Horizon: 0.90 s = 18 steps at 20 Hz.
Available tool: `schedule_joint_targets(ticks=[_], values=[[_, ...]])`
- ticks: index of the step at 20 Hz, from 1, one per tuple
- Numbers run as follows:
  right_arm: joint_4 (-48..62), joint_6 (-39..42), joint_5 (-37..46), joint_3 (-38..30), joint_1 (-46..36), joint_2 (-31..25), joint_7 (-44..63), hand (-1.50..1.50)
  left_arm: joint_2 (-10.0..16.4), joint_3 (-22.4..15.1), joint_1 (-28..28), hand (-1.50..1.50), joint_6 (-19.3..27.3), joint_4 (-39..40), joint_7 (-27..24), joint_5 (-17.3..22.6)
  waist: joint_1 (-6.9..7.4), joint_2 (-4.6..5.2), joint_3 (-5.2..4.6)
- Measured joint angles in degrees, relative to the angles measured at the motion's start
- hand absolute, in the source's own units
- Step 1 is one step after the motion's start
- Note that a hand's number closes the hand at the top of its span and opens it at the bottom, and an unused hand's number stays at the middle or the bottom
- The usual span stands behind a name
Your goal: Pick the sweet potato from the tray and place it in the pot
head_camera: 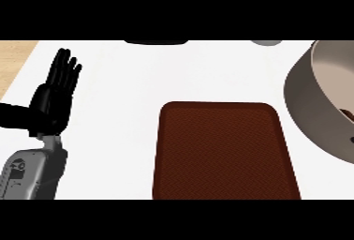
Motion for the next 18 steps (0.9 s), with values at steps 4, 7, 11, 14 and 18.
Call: schedule_joint_targets(ticks=[4,7,11,14,18], values=[[0.48,2.14,-2.63,-2.45,1.59,-2.19,0.88,-1.5,-0.14,-0.08,0.19,0.0,-0.22,-0.39,0.0,0.15,0.16,0.15,0.11],[0.39,2.94,-4.07,-3.8,3.09,-3.56,1.25,-1.5,-0.65,-0.17,-0.09,0.0,0.35,-0.32,-0.37,-0.17,0.17,0.29,0.2],[0.12,4.14,-5.59,-5.22,5.09,-5.77,2.07,-1.5,-0.18,0.16,0.04,0.0,-0.3,-0.84,-0.18,0.37,0.33,0.4,0.35],[-0.19,5.1,-6.58,-6.11,6.16,-7.17,2.84,-1.5,-0.08,0.39,-0.27,0.0,-0.23,-0.38,-0.12,0.33,0.12,0.5,0.43],[-0.85,5.47,-7.35,-6.72,7.99,-7.86,2.96,-1.5,-0.68,0.04,-0.45,0.0,0.29,-0.32,-0.09,0.01,-0.02,0.58,0.56]])
